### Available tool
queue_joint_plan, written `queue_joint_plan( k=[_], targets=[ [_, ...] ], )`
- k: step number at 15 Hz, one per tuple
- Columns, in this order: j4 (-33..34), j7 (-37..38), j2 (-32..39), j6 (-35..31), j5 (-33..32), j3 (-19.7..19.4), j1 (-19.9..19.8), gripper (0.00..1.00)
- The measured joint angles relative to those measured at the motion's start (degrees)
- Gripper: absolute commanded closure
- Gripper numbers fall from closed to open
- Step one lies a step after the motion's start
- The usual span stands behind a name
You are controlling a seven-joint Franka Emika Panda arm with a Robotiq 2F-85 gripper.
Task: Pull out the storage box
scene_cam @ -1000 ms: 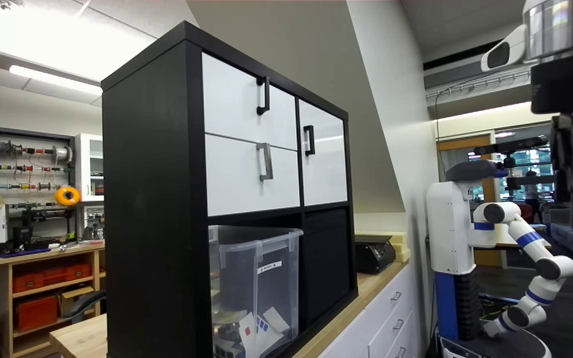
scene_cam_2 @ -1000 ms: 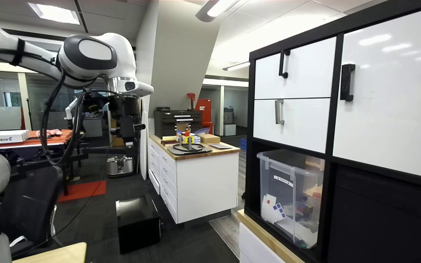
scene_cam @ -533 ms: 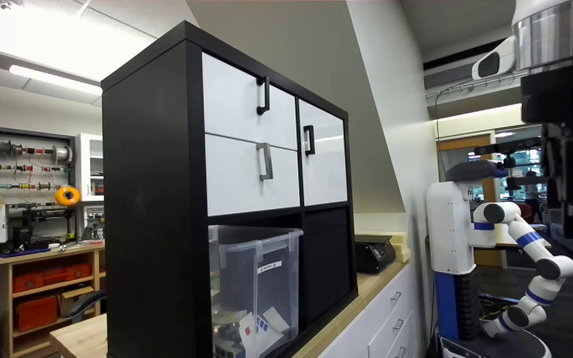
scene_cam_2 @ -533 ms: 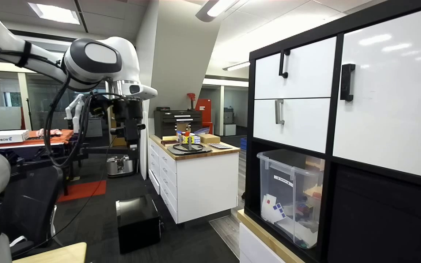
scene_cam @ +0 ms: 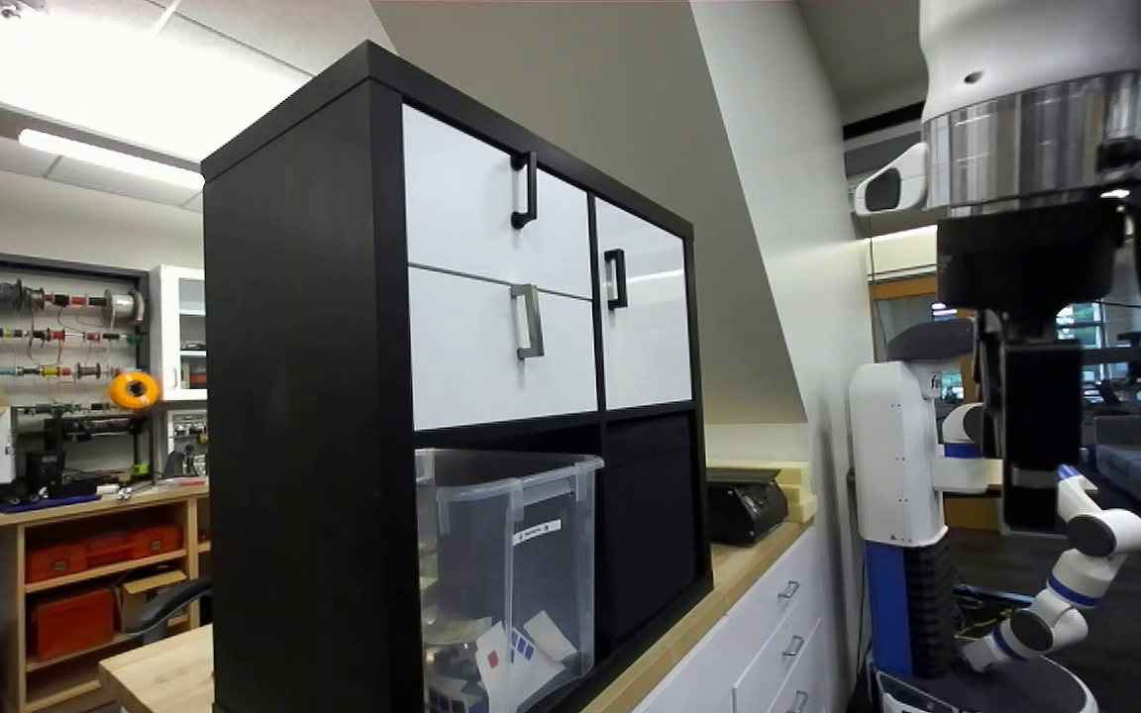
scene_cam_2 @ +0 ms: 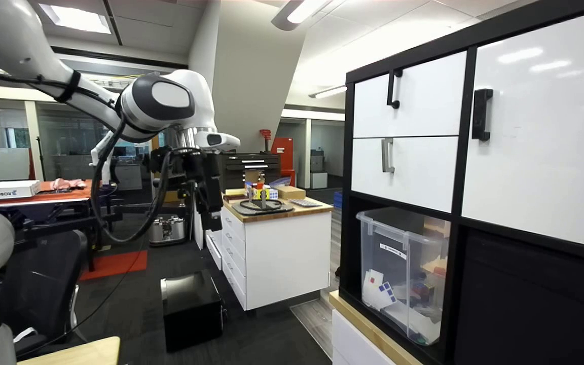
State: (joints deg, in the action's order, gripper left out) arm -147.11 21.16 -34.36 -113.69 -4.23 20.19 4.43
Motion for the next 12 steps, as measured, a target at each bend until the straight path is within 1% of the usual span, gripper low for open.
queue_joint_plan(
  k=[6, 12],
  targets=[
    [4.7, -6.5, 11.1, -6.7, -2.8, -3.8, 0.0, 0.0],
    [11.5, -15.6, 21.3, -12.0, -6.9, -5.8, 0.1, 0.0]
  ],
)
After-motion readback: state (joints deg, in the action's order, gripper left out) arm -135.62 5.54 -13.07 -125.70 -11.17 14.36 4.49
